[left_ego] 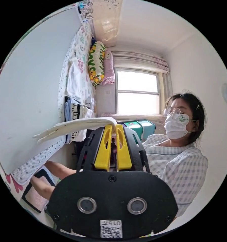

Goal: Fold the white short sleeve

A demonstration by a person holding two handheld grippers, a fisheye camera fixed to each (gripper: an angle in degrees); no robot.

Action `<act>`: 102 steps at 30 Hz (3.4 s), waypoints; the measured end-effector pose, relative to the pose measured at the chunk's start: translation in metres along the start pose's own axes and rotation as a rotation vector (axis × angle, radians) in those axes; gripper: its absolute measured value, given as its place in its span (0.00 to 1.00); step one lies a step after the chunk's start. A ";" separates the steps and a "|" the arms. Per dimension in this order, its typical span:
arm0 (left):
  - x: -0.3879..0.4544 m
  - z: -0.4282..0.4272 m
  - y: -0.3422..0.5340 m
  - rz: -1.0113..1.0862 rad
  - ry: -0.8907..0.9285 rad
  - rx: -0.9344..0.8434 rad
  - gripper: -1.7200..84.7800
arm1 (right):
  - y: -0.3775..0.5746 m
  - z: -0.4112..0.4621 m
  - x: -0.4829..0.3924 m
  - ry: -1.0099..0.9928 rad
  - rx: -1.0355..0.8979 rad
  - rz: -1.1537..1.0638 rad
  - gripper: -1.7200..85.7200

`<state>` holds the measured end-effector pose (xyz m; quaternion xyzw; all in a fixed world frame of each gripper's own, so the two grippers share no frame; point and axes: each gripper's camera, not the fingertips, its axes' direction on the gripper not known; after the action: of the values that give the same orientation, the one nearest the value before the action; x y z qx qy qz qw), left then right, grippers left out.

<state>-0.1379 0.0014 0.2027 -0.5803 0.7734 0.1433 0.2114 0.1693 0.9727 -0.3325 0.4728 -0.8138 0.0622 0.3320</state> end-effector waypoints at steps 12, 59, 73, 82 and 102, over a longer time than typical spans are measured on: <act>0.085 0.102 -0.151 0.111 0.123 -0.057 0.03 | 0.033 -0.055 -0.202 0.025 0.206 -0.145 0.04; 0.161 0.277 -0.686 0.061 -0.497 0.298 0.14 | -0.476 0.065 -0.060 0.591 0.020 -0.286 0.12; 0.238 0.351 -0.743 0.032 -0.805 -0.057 0.04 | -0.399 0.176 0.107 1.191 -0.138 -0.445 0.09; 0.302 0.355 -0.719 0.038 -0.815 -0.070 0.09 | -0.151 0.342 0.212 1.070 -0.777 -0.639 0.13; 0.438 0.410 -0.619 0.114 -1.053 -0.162 0.02 | -0.051 0.427 0.523 1.299 -0.907 -0.573 0.03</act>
<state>0.4169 -0.3503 -0.3552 -0.4014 0.5795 0.4854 0.5171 -0.1691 0.3869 -0.3601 0.3522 -0.2559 -0.0975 0.8950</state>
